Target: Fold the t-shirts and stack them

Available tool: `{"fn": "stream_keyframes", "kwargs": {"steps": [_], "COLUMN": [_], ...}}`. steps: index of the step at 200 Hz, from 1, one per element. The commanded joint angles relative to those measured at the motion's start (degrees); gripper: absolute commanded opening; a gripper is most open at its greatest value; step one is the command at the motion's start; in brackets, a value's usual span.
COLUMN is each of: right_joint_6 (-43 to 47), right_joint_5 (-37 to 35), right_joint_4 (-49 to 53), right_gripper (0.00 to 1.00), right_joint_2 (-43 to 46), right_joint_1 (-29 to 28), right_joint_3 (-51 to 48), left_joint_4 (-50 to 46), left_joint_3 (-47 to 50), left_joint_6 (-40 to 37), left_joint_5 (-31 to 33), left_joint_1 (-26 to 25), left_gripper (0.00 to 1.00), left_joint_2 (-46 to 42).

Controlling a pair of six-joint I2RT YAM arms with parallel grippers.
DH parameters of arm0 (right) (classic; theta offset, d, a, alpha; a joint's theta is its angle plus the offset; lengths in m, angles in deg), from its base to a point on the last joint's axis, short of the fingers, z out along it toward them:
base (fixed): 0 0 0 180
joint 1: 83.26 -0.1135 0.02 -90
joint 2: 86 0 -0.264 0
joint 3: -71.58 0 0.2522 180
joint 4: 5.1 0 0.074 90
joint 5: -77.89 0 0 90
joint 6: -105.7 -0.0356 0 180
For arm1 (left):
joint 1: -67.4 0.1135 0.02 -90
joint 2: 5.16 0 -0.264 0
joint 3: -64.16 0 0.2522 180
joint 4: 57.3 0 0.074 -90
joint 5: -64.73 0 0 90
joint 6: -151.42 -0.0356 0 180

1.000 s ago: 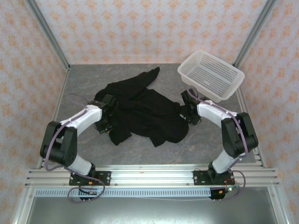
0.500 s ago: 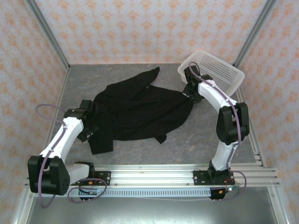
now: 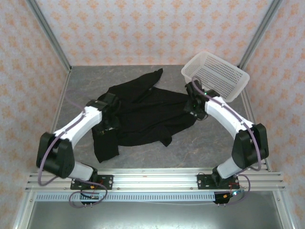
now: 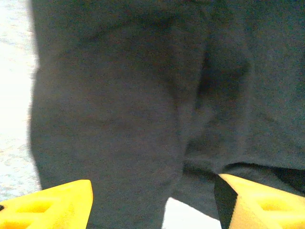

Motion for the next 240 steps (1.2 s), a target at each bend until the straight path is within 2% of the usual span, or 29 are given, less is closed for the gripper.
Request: {"fn": "stream_keyframes", "kwargs": {"steps": [1,31,53,66,77,93,114,123,172,204,240], "right_joint_6": [-4.8,-10.0,-10.4,-9.5,-8.9,-7.5,-4.5,-2.7,7.4,10.4,10.0], "right_joint_5": [4.4,9.9,6.1,3.9,3.6,2.4,-1.0,-3.2,-15.0,-16.5,-16.9], "right_joint_4": [-3.4,-8.6,-6.8,-6.4,-5.2,-3.4,-3.3,-2.2,6.5,9.9,10.6], "right_gripper": [0.56,0.57,0.57,0.56,0.53,0.4,0.08,0.0,0.0,0.0,0.0], "right_joint_2": [-2.4,-9.4,-14.2,-16.1,-17.9,-20.4,-20.8,-20.7,-19.0,-19.6,-19.3], "right_joint_1": [-5.1,-9.4,-9.5,-8.7,-7.5,-5.6,-2.8,-1.2,6.2,6.8,7.6], "right_joint_3": [-2.8,-2.8,-1.1,-0.6,0.1,1.4,2.6,4.2,16.7,21.8,20.8], "left_joint_4": [1.1,-2.9,-0.6,0.4,0.3,0.4,0.8,0.7,-0.7,-1.7,-4.3], "left_joint_3": [-3.7,-8.2,-8.3,-8.6,-9.2,-9.5,-9.9,-10.3,-14.5,-15.5,-11.8], "left_joint_6": [-1.5,-3.7,-5.1,-5.8,-6.0,-6.0,-6.2,-6.5,-6.5,-5.2,-5.6], "left_joint_5": [2.6,11.3,12.8,12.6,12.7,13.1,12.3,11.7,6.5,2.1,0.4], "left_joint_1": [-1.1,-1.0,-0.9,-0.9,-0.8,-0.5,0.1,0.3,1.7,4.0,9.8], "left_gripper": [0.69,0.67,0.61,0.51,0.37,0.21,0.0,0.0,0.0,0.0,0.0], "left_joint_2": [5.8,14.0,15.4,16.7,18.1,18.6,17.1,16.0,10.0,6.4,-0.8]}}
